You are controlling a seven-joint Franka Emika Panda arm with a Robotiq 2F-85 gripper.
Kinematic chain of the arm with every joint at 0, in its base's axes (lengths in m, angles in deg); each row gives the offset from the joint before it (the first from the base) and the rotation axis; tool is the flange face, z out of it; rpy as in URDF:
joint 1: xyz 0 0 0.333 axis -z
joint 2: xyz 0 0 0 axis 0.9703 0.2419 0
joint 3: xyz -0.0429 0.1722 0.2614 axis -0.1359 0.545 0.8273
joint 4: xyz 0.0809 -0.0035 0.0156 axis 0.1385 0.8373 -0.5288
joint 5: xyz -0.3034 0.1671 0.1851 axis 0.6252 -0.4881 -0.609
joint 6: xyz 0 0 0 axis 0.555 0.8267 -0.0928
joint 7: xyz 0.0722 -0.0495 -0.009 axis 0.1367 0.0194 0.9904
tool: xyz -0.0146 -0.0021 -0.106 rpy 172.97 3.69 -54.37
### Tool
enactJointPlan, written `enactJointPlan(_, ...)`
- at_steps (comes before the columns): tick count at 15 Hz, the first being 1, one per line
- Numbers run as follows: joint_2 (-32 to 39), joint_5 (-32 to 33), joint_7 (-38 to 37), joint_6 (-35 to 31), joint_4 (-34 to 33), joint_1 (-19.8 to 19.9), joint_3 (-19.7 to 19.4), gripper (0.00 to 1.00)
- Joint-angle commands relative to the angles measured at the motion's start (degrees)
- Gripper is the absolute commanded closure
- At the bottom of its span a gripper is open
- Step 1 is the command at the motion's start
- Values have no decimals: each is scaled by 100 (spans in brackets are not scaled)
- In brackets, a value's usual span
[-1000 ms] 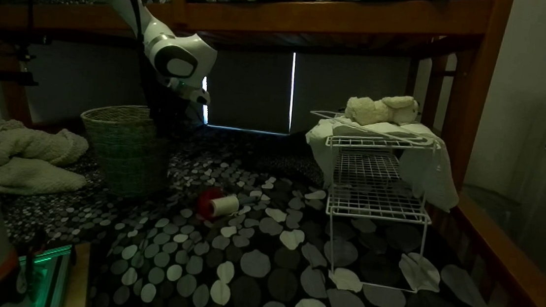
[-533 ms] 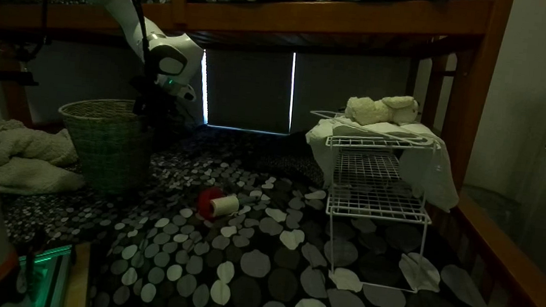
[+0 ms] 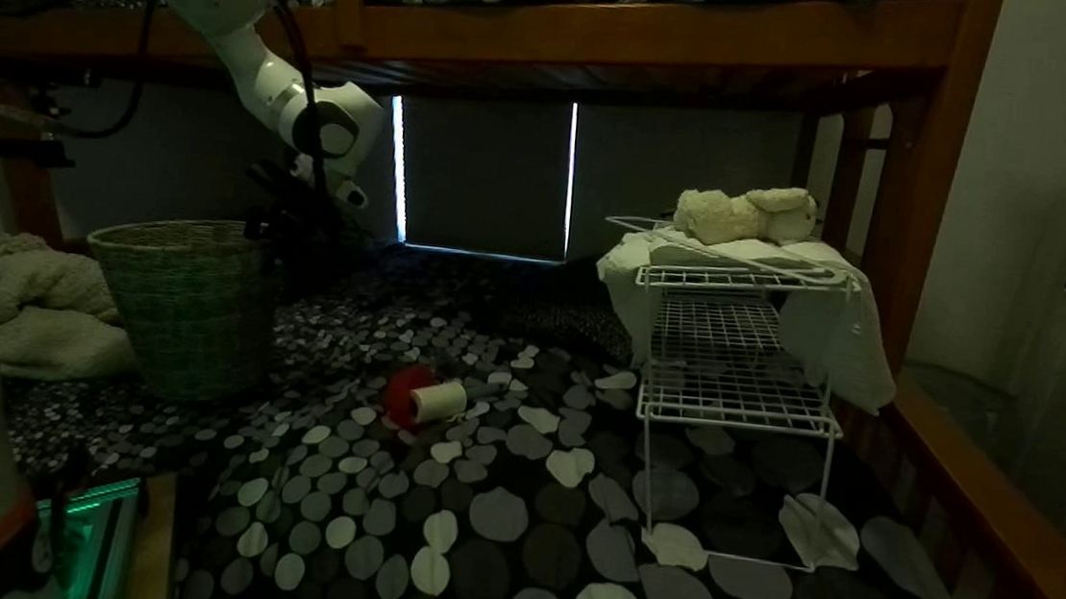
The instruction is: Move the basket to the left
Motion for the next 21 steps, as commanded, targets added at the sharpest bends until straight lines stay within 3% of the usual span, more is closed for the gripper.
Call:
enactJointPlan(1,316,405,-333,-432,-238,-148,53,97)
enactJointPlan(4,689,705,-630,-784,-345,-273,56,97)
enactJointPlan(9,1165,1157,-1115,-335,-744,-369,-12,97)
enactJointPlan(10,1143,1259,-1151,-202,-804,-361,-28,63)
enactJointPlan(11,1091,1287,-1161,-86,-853,-324,-26,62)
enactJointPlan(17,364,889,-862,174,-698,-1,76,17)
enactJointPlan(19,-1,1055,-1086,75,-548,42,-66,2)
enactJointPlan(21,-538,1210,-1435,-128,-164,180,-268,0)
